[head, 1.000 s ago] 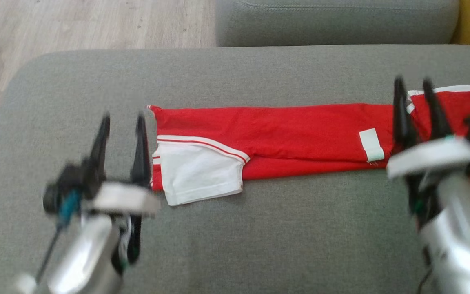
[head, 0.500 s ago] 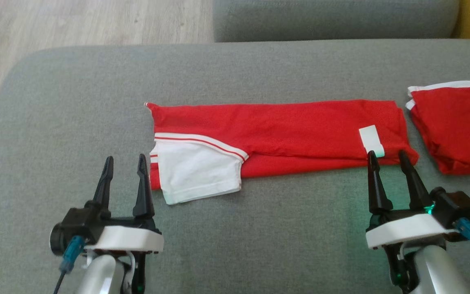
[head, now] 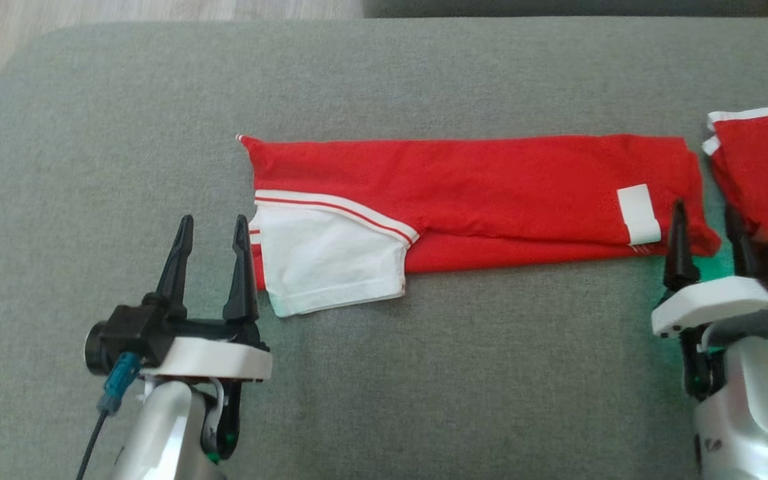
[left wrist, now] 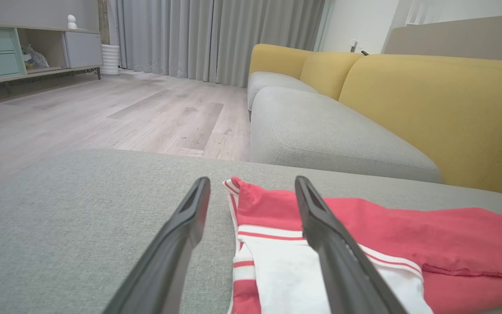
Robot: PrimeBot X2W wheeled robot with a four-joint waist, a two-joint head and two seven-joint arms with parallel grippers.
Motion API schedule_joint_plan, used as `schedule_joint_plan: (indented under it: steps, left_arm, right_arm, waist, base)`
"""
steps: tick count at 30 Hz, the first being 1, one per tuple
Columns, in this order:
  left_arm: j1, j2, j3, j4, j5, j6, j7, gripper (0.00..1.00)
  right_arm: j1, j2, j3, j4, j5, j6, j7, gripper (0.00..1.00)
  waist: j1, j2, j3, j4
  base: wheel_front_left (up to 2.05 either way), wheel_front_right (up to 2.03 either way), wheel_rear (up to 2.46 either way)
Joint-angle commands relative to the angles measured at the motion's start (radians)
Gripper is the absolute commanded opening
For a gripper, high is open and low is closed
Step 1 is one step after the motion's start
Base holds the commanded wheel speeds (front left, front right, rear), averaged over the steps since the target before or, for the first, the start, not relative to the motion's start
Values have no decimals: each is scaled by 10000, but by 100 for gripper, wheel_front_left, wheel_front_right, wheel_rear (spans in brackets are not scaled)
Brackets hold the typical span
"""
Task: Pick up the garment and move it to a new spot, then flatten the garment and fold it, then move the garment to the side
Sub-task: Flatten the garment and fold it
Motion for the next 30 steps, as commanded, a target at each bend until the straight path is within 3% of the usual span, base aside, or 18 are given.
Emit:
schedule_joint_plan:
  steps: [1,10,23,24,25,26,30]
  left_arm:
    - [-389,32,417,-242,145,-42,-51,100]
    - [-447,14,488,-254,190,-131,-51,100]
    - [-542,12,429,-237,274,-109,-51,100]
    - [-549,12,421,-241,261,-100,-51,100]
    - [-552,12,417,-247,248,-87,-51,100]
    - [-553,11,415,-251,236,-75,-51,100]
    - [-457,11,424,-207,198,-38,-51,100]
  right_arm:
    - [-427,-12,-18,72,-127,-7,39,100]
    - [-1165,-11,-609,2000,-468,-7,403,100]
    - [-1975,-11,-22,4147,-85,-7,90,100]
    - [-2003,-11,2,4255,-90,-7,79,76]
    - [-2028,-11,7,4343,-113,-7,62,22]
    - [-2060,-11,3,4413,-153,-7,47,0]
    - [-2157,-36,-440,4410,-494,-7,-127,0]
  waist:
    - [-2,0,105,77]
    - [-2,0,308,114]
    - [-2,0,391,-77]
    - [-2,0,376,-84]
    - [-2,0,363,-94]
    - [-2,0,338,-108]
    - [-2,0,51,-212]
  base:
    - [0,0,0]
    - [0,0,0]
    - [0,0,0]
    - [0,0,0]
    - [0,0,0]
    - [0,0,0]
    - [0,0,0]
